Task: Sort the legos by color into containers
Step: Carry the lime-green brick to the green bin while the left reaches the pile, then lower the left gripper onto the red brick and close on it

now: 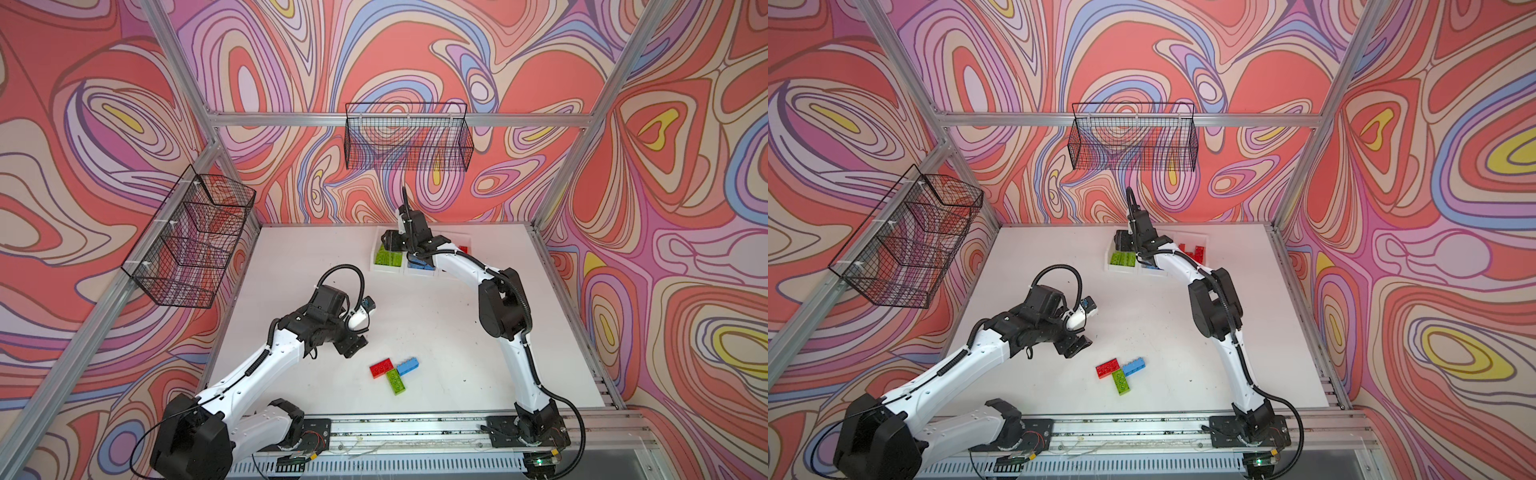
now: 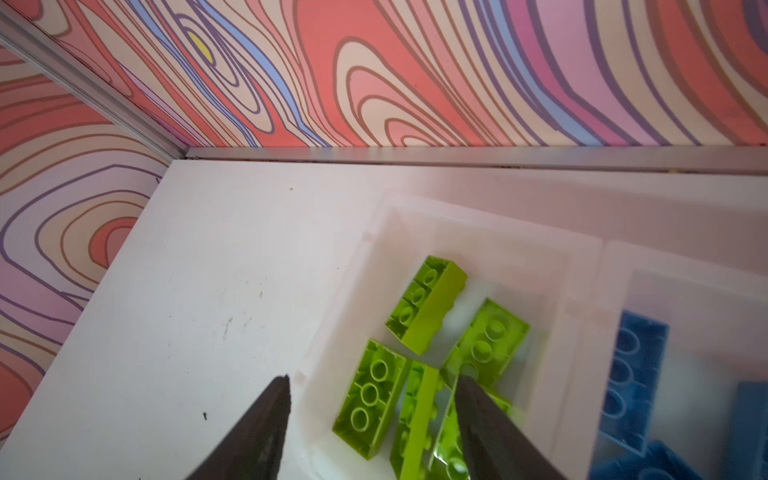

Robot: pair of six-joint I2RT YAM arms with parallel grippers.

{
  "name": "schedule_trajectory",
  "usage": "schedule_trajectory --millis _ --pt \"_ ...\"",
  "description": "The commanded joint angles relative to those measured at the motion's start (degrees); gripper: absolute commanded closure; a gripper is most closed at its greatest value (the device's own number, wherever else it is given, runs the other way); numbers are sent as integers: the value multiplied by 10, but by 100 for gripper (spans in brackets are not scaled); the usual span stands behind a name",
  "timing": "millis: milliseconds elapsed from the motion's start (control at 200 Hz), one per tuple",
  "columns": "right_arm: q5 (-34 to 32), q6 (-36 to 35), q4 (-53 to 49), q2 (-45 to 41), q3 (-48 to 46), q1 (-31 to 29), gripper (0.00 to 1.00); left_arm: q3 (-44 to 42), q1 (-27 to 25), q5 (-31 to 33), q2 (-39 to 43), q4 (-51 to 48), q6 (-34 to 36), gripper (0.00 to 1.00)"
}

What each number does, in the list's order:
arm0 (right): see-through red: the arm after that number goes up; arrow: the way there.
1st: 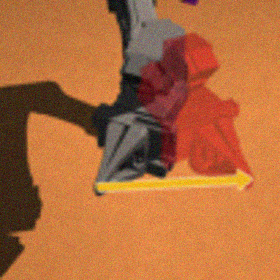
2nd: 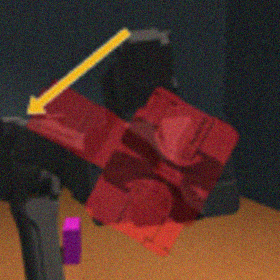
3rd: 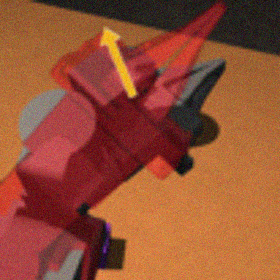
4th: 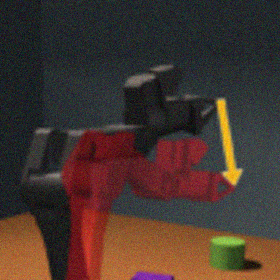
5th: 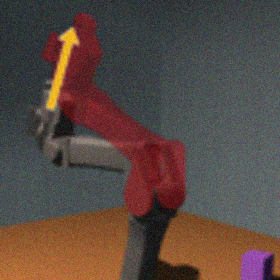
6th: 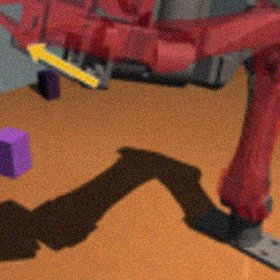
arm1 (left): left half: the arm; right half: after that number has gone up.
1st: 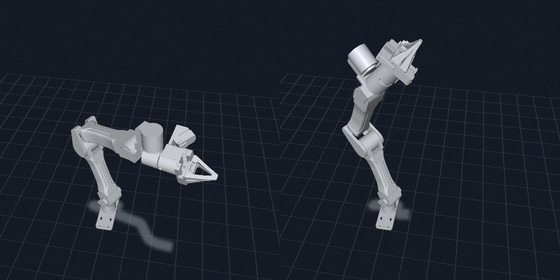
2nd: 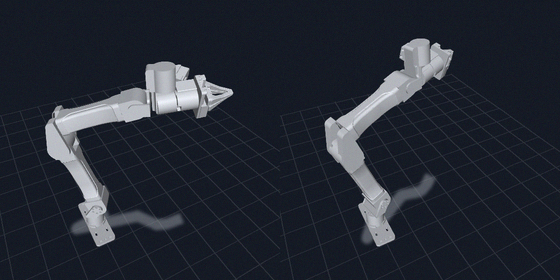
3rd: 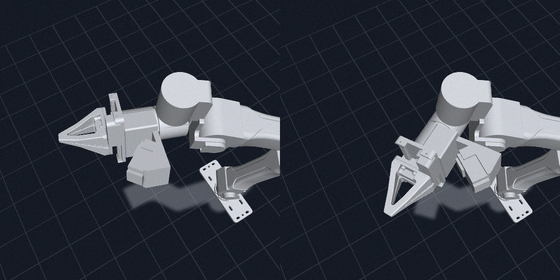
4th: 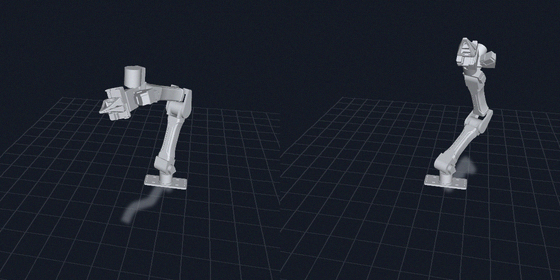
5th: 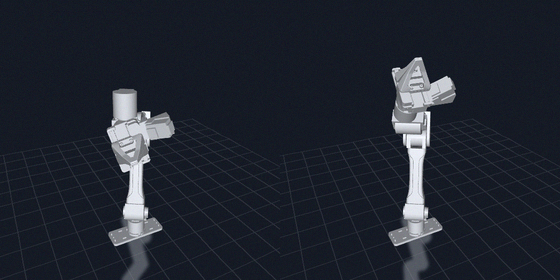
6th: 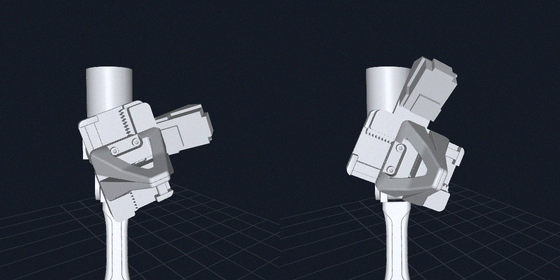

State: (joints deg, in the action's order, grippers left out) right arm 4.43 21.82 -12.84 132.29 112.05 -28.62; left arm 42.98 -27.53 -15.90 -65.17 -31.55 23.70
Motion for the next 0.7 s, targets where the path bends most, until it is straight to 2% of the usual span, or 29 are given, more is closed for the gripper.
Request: schedule_trajectory --millis 0,326,696 --pt "-9 9 40 -75 -61 23 33 10 -17 -5 -8 -29 43 17" --pt "-42 22 81 -235 -288 66 33 26 -91 7 -87 -51 81 14" --pt "-48 22 70 -311 -389 82 33 46 -122 -15 -150 -39 100 15"
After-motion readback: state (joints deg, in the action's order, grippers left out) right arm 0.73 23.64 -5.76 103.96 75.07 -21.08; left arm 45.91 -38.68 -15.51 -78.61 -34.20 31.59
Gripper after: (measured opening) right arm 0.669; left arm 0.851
